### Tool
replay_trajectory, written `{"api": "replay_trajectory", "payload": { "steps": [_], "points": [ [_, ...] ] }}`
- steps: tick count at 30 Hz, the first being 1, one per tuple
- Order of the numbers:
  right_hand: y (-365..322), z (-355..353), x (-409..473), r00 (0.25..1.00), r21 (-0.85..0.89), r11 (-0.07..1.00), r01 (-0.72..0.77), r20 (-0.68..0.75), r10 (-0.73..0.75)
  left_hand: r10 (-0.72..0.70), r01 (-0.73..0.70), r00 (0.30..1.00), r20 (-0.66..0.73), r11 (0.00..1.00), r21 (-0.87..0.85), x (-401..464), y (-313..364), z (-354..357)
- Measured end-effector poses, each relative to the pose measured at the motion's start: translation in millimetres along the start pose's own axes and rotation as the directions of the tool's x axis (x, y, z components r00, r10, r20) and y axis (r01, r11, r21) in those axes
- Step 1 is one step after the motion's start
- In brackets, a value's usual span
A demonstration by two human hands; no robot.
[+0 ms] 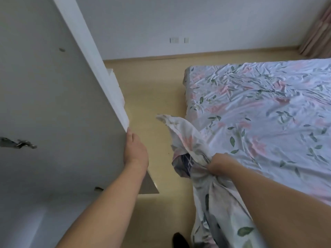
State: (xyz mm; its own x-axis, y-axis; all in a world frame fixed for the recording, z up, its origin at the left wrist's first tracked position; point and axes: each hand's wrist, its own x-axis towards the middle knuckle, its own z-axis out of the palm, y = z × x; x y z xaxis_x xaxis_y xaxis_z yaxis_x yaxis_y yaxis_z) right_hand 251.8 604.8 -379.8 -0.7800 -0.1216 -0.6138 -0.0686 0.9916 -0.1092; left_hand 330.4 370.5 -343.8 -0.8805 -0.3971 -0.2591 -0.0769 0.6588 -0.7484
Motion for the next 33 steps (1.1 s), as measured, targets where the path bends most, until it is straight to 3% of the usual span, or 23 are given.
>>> {"api": "replay_trajectory", "payload": {
  "steps": [5, 11, 16, 21, 25, 28, 33],
  "points": [
    [-40.2, 12.7, 6.0, 0.995, 0.016, 0.997, 0.081, 0.051, -0.082, 0.046, -0.046, 0.999, -0.008, 0.997, -0.057, -20.8, 7.5, 9.8],
    [-93.1, 23.9, 9.2, 0.973, -0.122, 0.97, 0.211, 0.124, -0.196, -0.036, 0.047, 0.998, 0.042, 0.947, -0.317, -63.7, 6.4, 26.3],
    [-144.9, 51.6, -4.9, 0.918, -0.264, 0.88, 0.395, 0.162, -0.363, -0.147, 0.201, 0.978, 0.147, 0.854, -0.48, -103.4, 8.8, 54.5],
    [-197.2, 74.4, -42.3, 0.824, -0.433, 0.701, 0.567, 0.299, -0.482, -0.268, 0.363, 0.93, 0.25, 0.765, -0.532, -141.6, -1.0, 85.0],
    [-228.4, 93.6, -69.6, 0.733, -0.479, 0.555, 0.68, 0.423, -0.532, -0.4, 0.531, 0.846, 0.353, 0.696, -0.483, -170.6, -14.1, 122.8],
    [-243.9, 105.7, -91.8, 0.674, -0.52, 0.434, 0.736, 0.502, -0.541, -0.538, 0.669, 0.743, 0.398, 0.605, -0.432, -196.3, -24.5, 160.6],
    [-267.2, 128.7, -119.9, 0.62, -0.591, 0.252, 0.766, 0.577, -0.532, -0.633, 0.822, 0.569, 0.525, 0.453, -0.344, -243.7, -52.7, 216.7]
  ]
}}
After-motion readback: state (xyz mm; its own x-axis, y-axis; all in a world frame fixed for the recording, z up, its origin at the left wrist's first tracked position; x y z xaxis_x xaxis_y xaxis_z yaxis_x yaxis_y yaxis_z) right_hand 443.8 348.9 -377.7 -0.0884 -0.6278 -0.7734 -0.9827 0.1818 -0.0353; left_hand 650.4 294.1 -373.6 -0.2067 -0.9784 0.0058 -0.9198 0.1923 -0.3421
